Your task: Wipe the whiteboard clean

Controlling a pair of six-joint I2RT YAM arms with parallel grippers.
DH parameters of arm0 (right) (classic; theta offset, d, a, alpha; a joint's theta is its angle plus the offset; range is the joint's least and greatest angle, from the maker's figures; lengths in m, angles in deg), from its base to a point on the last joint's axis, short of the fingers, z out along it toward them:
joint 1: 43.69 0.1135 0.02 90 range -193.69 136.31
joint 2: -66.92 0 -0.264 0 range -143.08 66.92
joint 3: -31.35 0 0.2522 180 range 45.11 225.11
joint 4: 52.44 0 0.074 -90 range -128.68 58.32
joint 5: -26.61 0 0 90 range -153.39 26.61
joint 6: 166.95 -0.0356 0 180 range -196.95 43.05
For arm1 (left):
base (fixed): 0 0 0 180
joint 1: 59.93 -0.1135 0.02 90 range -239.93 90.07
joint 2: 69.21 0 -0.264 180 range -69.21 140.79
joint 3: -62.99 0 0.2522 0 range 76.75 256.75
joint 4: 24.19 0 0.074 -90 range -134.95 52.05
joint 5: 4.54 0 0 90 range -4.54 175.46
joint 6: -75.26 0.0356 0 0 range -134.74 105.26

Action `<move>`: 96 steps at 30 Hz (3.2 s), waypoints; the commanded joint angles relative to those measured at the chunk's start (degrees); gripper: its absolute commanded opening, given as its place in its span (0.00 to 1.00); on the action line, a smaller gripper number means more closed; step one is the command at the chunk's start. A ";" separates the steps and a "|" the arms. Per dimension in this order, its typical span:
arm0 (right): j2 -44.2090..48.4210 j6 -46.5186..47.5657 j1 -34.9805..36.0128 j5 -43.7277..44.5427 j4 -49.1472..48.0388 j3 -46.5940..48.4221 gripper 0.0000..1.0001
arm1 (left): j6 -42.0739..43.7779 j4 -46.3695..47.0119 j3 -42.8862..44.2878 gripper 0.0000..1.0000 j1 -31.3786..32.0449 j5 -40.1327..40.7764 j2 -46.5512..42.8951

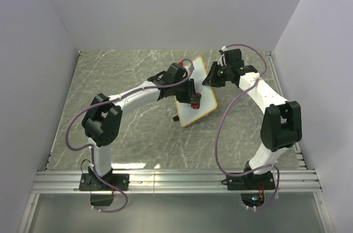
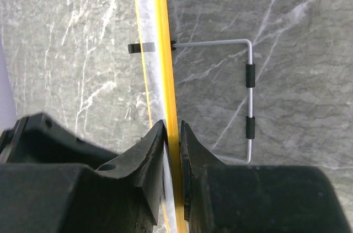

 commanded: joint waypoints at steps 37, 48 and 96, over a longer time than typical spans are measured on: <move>1.72 -0.10 3.69 2.56 0.20 -4.52 0.00 | 8.62 -21.40 23.33 0.00 -7.51 -2.34 16.52; 1.63 0.16 4.48 3.00 0.63 -4.88 0.00 | 4.84 -16.66 33.64 0.00 -5.40 -16.24 18.45; 15.77 1.74 3.69 15.83 3.53 -2.85 1.00 | 9.50 -19.56 -13.27 0.08 -29.83 21.02 -9.31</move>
